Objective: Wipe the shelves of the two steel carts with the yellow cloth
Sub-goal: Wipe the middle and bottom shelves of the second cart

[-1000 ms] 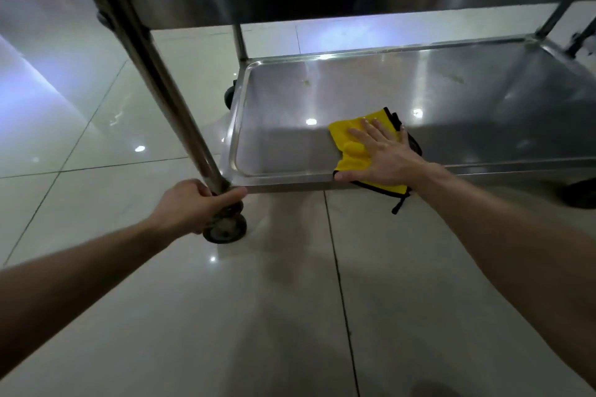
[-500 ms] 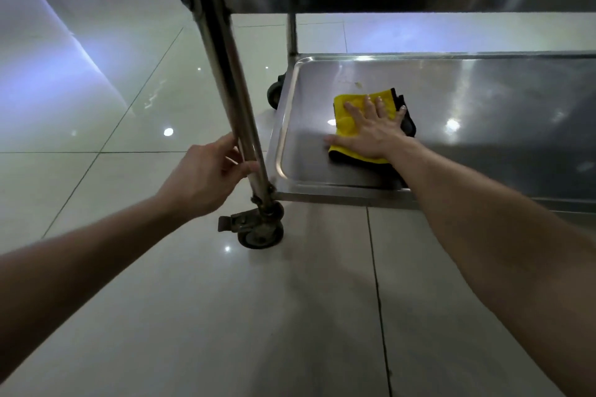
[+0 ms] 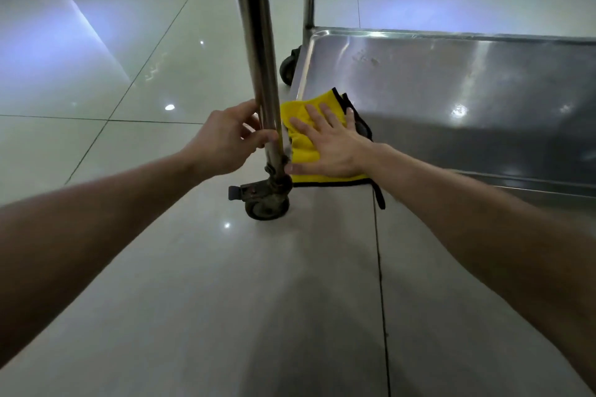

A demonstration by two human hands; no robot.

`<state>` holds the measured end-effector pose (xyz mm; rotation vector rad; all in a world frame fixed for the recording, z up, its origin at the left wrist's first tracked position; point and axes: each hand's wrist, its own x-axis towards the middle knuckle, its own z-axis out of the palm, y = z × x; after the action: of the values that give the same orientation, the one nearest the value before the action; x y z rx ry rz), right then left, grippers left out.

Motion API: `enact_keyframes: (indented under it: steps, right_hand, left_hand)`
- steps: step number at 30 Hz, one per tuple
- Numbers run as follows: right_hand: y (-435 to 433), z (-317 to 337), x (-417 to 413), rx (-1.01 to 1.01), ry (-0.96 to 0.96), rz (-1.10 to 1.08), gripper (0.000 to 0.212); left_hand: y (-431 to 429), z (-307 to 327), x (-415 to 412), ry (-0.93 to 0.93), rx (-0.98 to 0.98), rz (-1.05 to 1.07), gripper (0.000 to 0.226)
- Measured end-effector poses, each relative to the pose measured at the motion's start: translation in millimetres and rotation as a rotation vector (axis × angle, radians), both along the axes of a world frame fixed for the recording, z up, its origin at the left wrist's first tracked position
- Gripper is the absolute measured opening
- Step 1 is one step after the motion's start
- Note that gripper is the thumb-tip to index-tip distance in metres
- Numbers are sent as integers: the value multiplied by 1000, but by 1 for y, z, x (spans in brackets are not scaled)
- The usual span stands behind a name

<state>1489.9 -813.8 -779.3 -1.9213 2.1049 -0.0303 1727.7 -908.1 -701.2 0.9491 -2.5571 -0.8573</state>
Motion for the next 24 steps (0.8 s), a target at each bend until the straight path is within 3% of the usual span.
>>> enact_keyframes:
  steps: [7, 10, 12, 16, 22, 24]
  right_hand:
    - [65, 9, 10, -45, 124, 90, 99]
    - [80, 37, 13, -2, 92, 117, 83]
    - [89, 69, 16, 65, 27, 112, 70]
    - [101, 131, 24, 71, -89, 46, 44]
    - [116, 158, 59, -63, -252, -22, 49]
    - [105, 158, 61, -93, -255, 12, 46]
  left_hand:
    - [10, 8, -7, -13, 193, 140, 39]
    - [15, 19, -5, -215, 190, 195, 66]
    - [25, 32, 0, -388, 164, 126, 77]
    - [52, 74, 13, -700, -34, -159, 70]
    - [79, 110, 52, -677, -21, -177, 72]
    - [74, 115, 58, -789, -40, -197, 76]
